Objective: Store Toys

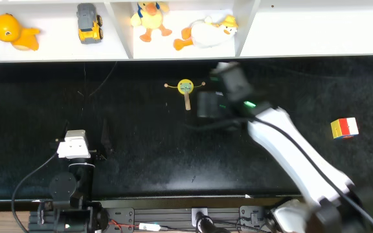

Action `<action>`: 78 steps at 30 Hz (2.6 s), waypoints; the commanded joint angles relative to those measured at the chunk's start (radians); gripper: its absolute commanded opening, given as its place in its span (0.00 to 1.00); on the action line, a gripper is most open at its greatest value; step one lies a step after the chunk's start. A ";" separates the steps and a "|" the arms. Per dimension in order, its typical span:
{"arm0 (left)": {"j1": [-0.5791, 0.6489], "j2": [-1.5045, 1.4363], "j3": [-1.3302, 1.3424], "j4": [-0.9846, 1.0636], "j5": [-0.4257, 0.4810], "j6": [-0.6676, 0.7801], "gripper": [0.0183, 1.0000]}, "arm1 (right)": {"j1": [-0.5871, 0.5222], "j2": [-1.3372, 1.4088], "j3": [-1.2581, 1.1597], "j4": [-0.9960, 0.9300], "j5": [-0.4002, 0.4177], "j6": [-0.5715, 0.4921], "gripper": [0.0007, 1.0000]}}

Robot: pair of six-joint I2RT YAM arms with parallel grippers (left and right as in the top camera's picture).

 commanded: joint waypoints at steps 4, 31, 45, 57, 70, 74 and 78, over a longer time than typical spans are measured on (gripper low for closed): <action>-0.006 -0.012 -0.003 -0.001 0.013 -0.007 1.00 | 0.121 0.300 0.220 -0.006 0.046 0.054 1.00; -0.006 -0.012 -0.003 -0.001 0.013 -0.007 1.00 | 0.134 0.457 0.285 0.006 0.075 0.114 0.04; -0.006 -0.012 -0.003 -0.001 0.013 -0.007 1.00 | 0.000 -0.162 -0.263 0.140 0.201 0.161 0.04; -0.006 -0.012 -0.003 -0.001 0.013 -0.007 1.00 | -0.457 -0.225 -0.071 0.004 0.155 -0.299 0.04; -0.006 -0.012 -0.003 -0.001 0.013 -0.007 1.00 | -0.474 0.257 0.382 0.050 0.047 -0.460 0.04; -0.006 -0.012 -0.003 -0.001 0.013 -0.007 1.00 | -0.474 0.341 0.441 0.086 -0.021 -0.459 0.04; -0.006 -0.012 -0.003 -0.001 0.013 -0.007 1.00 | -0.463 0.380 0.445 0.106 -0.067 -0.449 0.11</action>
